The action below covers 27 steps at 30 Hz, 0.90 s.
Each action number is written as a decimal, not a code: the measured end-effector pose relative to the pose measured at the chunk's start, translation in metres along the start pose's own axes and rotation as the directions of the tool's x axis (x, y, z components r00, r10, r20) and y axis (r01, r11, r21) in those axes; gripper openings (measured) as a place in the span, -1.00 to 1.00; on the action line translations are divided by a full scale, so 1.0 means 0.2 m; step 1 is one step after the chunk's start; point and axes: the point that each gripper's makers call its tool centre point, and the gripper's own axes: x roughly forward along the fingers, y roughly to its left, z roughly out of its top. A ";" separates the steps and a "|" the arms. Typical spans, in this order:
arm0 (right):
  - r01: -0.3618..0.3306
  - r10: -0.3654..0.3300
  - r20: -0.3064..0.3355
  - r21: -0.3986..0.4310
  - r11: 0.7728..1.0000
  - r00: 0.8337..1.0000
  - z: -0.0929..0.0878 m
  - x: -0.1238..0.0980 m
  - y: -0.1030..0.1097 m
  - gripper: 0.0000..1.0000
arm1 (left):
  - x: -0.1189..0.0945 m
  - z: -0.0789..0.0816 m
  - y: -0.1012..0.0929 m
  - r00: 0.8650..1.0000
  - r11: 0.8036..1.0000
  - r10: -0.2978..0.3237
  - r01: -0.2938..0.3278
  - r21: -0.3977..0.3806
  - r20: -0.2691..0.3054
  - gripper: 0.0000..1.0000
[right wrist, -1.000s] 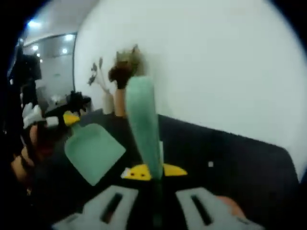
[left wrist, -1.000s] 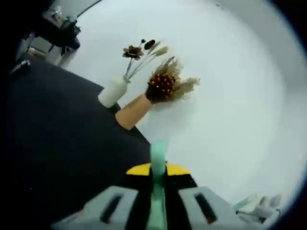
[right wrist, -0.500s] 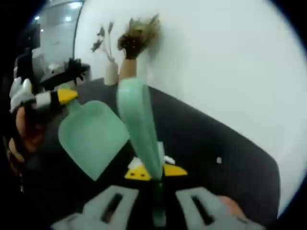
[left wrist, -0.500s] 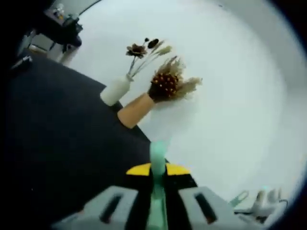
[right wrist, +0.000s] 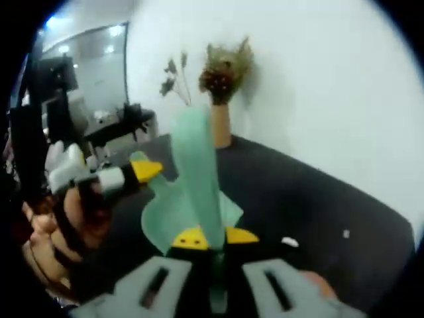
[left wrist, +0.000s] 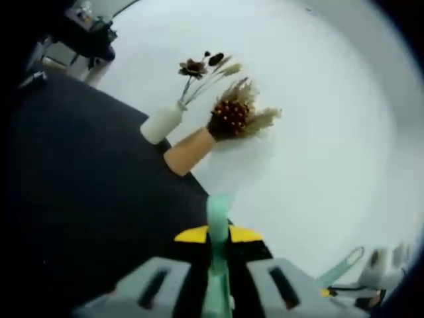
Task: Pick up the broom and sweep the trash on the tabletop into the dustpan.
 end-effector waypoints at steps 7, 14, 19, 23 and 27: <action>0.136 -0.138 -0.116 -0.026 0.990 0.984 -0.12 0.06 -0.19 -0.89 | 0.00 0.00 0.00 1.000 1.000 -0.001 0.001 -0.010 -0.002 -0.81; 0.113 -0.125 -0.146 -0.090 0.990 0.981 -0.13 0.13 -0.07 -0.89 | -0.01 0.00 0.01 1.000 1.000 -0.002 0.002 -0.009 0.001 -0.81; 0.104 -0.122 -0.140 -0.127 0.986 0.983 -0.12 0.11 -0.03 -0.89 | -0.01 -0.01 0.01 1.000 1.000 0.000 0.000 -0.010 0.003 -0.81; 0.070 -0.086 -0.126 -0.129 0.989 0.988 -0.09 0.10 0.01 -0.89 | -0.01 0.00 0.01 1.000 1.000 0.001 -0.001 -0.010 0.004 -0.81; -0.068 0.066 -0.089 -0.017 0.998 0.994 -0.05 0.09 0.16 -0.89 | -0.02 0.00 0.00 1.000 1.000 0.001 -0.001 -0.010 0.008 -0.81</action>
